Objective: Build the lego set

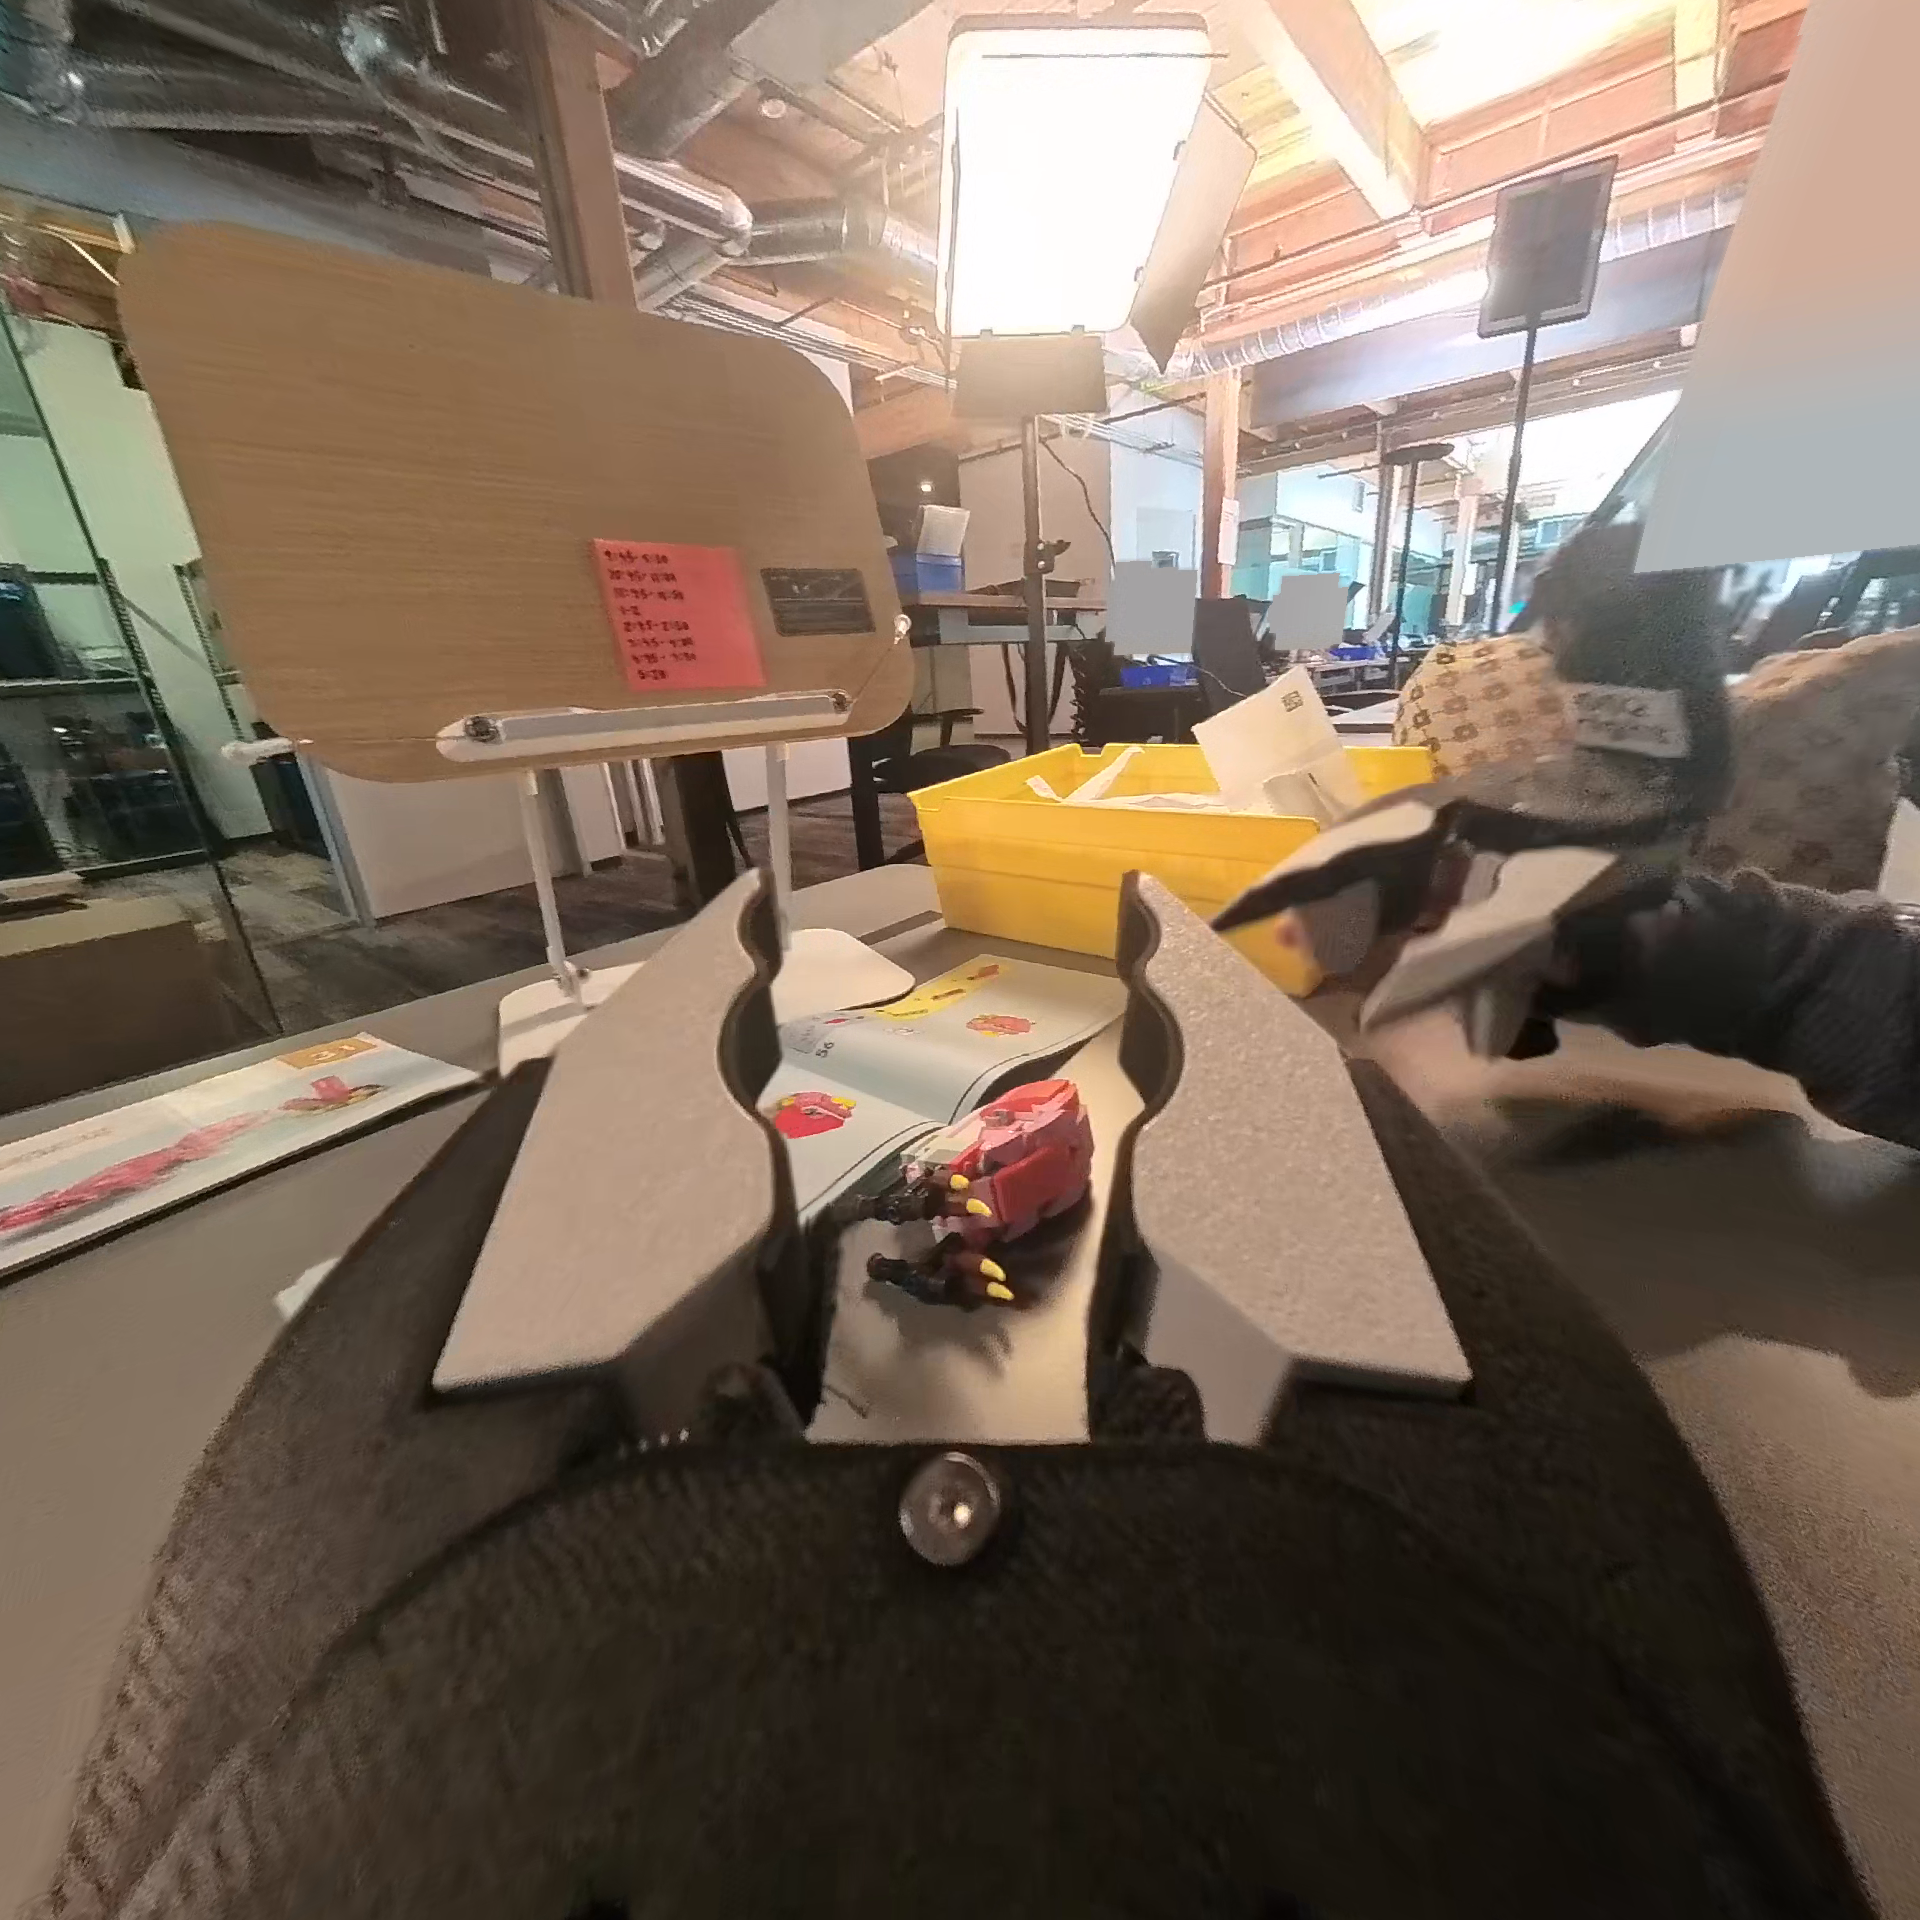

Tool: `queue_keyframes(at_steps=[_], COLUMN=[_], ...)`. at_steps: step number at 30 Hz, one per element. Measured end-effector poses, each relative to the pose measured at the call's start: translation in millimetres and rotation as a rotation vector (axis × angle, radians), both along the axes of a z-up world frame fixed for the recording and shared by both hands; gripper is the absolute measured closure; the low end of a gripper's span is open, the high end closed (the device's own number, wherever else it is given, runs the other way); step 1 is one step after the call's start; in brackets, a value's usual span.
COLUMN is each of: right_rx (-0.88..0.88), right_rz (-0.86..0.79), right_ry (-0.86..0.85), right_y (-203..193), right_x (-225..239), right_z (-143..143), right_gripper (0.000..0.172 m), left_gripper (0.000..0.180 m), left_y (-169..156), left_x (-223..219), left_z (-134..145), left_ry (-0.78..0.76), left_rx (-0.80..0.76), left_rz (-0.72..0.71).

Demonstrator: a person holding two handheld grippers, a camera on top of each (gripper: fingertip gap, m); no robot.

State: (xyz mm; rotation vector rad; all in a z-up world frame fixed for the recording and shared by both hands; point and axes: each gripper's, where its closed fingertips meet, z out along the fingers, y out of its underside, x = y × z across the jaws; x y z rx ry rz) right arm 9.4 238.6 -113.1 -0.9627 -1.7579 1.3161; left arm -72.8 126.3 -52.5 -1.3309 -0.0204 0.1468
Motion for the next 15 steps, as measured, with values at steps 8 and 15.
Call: queue_keyframes(at_steps=[8, 15], right_rx=[0.168, 0.46], right_rz=[-0.766, -0.933], right_ry=[0.594, 0.521], right_y=[92.9, 110.4], right_x=[23.4, 28.2], right_z=[65.4, 52.2], right_gripper=[0.172, 0.172], left_gripper=[0.119, 0.121], left_y=[-21.4, -19.7], left_x=[-23.3, -27.9], left_z=[18.3, 15.4], left_ry=[0.02, 0.022], left_rx=[0.124, 0.12], left_rz=[0.18, 0.215])
